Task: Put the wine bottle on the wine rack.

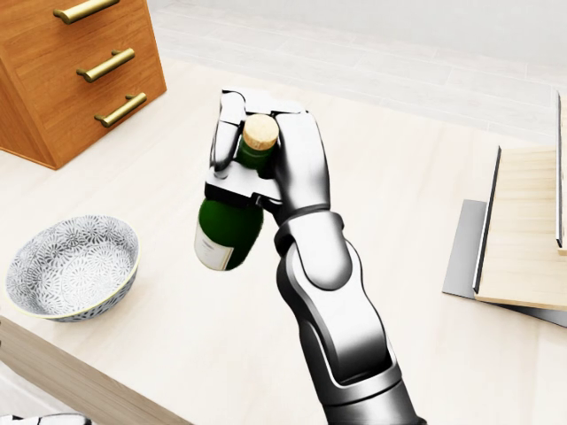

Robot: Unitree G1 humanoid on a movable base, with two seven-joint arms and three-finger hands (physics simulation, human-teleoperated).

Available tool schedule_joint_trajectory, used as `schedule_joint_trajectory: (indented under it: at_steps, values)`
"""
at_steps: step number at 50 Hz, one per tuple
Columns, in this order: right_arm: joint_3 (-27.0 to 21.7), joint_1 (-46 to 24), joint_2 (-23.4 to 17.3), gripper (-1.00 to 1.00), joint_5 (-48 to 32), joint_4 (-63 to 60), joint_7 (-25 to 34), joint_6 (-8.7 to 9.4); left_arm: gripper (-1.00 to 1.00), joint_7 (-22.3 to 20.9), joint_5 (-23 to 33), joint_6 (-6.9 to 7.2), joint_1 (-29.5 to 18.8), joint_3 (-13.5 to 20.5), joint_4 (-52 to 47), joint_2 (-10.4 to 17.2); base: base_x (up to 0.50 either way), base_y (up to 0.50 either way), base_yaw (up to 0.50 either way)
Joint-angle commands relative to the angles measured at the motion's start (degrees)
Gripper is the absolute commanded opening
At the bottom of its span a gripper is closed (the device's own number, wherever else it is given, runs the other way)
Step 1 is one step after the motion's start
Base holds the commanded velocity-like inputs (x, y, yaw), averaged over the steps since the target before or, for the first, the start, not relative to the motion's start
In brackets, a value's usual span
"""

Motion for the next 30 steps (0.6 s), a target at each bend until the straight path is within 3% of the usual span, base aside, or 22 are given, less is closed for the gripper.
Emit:
schedule_joint_trajectory:
  at_steps: [1,16,30]
  values:
    - [-3.64,-3.36,-3.31,-1.0,5.98,-4.73,-1.47,0.0,1.0,0.08,0.25,0.0,-0.17,-0.31,0.53,0.0,0.0,0.0,0.0]
    - [-10.48,-9.15,-11.16,-1.0,14.78,-5.74,-4.56,0.0,1.0,0.15,-0.28,0.0,0.11,-0.07,0.1,0.21,0.0,0.0,0.0]
    - [-17.29,-14.35,-21.64,-1.0,26.02,-5.84,-8.63,0.0,1.0,0.26,0.15,0.0,-0.41,-0.46,-0.76,0.11,0.0,0.0,0.0]
